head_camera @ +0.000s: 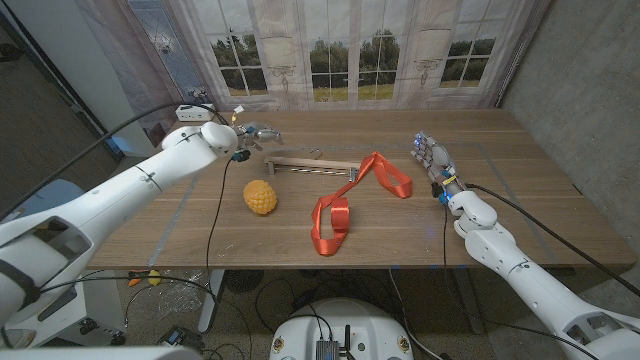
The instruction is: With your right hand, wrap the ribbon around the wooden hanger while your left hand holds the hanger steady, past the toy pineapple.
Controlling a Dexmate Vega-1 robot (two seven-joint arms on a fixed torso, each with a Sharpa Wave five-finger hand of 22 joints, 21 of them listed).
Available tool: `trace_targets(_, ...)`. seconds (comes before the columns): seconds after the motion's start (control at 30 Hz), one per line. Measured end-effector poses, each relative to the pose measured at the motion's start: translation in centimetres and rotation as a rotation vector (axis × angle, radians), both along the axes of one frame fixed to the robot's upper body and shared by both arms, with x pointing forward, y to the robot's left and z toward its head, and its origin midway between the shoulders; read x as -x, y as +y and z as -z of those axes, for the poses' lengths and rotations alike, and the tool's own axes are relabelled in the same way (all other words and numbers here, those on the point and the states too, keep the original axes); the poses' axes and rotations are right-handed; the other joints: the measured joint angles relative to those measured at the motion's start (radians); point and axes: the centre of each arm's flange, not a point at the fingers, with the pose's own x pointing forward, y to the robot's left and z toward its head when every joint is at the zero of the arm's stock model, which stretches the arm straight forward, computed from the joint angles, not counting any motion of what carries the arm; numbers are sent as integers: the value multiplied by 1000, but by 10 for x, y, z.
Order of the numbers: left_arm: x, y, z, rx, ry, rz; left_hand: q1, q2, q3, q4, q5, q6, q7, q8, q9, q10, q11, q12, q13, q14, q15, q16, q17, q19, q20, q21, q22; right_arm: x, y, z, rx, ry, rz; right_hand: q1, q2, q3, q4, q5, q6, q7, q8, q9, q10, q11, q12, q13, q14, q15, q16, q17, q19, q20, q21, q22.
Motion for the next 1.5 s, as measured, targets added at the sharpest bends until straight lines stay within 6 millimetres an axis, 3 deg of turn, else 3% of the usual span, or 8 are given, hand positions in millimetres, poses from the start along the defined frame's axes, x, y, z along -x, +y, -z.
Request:
trace_targets(0.23, 1, -9, -12, -120, -14, -59, 101, -36, -28, 9, 0, 85, -3, 2, 0, 118, -19, 16, 1, 125, -57, 26, 5, 31, -9, -6, 0, 1, -1, 2, -7, -1, 2, 0, 0, 0, 0, 0, 0, 0, 0, 0, 5, 6, 0, 0, 2, -2, 0, 0, 0, 0, 0, 0)
trace_targets(0.4, 1, -17, -19, -194, -18, -89, 129, -49, -51, 7, 0, 118, -5, -3, 0, 162, -28, 24, 5, 198, -61, 42, 6, 52, -16, -6, 3, 1, -2, 4, -12, -2, 4, 0, 0, 0, 0, 0, 0, 0, 0, 0, 5, 6, 0, 0, 2, -2, 0, 0, 0, 0, 0, 0)
trace_targets(0.63, -1, -29, -27, -311, -18, -137, 157, -61, -61, 6, 0, 119, -5, -13, 5, 174, -26, 24, 8, 221, -61, 42, 10, 61, -26, -6, 3, 2, -2, 5, -18, -4, 5, 0, 0, 0, 0, 0, 0, 0, 0, 0, 9, 9, 0, 0, 1, -2, 6, 0, 0, 0, 0, 0)
trace_targets(0.7, -2, -32, -29, -345, -21, -150, 166, -71, -70, 6, 0, 119, -5, -15, 5, 175, -27, 24, 10, 223, -63, 42, 10, 72, -46, -6, 3, 2, -2, 5, -19, -5, 5, 0, 0, 0, 0, 0, 0, 0, 0, 0, 13, 13, 0, 0, 2, -1, 6, 0, 0, 0, 0, 0)
trace_targets(0.83, -4, -40, -32, -411, -27, -174, 191, -96, -110, 15, 0, 121, -7, -18, 5, 194, -29, 24, 17, 250, -64, 42, 10, 103, -133, 0, 2, 1, -2, 6, -22, -5, 6, 0, 0, 0, 0, 0, 5, 5, 0, 0, 16, 9, 8, 0, 5, 2, 6, 0, 0, 0, 0, 0)
trace_targets(0.93, -5, -44, -34, -446, -36, -189, 185, -121, -137, 22, 5, 129, -15, -22, 5, 203, -37, 24, 19, 262, -66, 42, 10, 131, -164, 0, 0, 1, -2, 6, -23, -5, 6, -5, 5, 0, 0, 0, 9, 2, 0, 0, 18, 7, 8, 0, 5, 2, 6, 0, 0, 0, 0, 0)
trace_targets(1.13, -9, -50, -37, -513, -42, -216, 188, -132, -151, 24, 15, 123, -17, -29, 9, 203, -37, 18, 23, 262, -66, 42, 9, 135, -168, 0, 0, 1, -2, 7, -26, -7, 6, -5, 5, 0, 0, 0, 11, 0, 0, 0, 18, 7, 8, 0, 5, 2, 6, 0, 0, 0, 0, 0)
trace_targets(1.5, -21, -67, -36, -605, -43, -201, 210, -137, -178, 32, 28, 97, -26, -37, 9, 185, -34, 7, 30, 272, -64, 35, 9, 130, -152, -6, 0, 1, -2, 8, -31, -8, 7, -5, 5, 0, 0, 0, 10, 0, 0, 0, 20, 10, 8, 0, 5, 2, 6, 0, 0, 0, 0, 0)
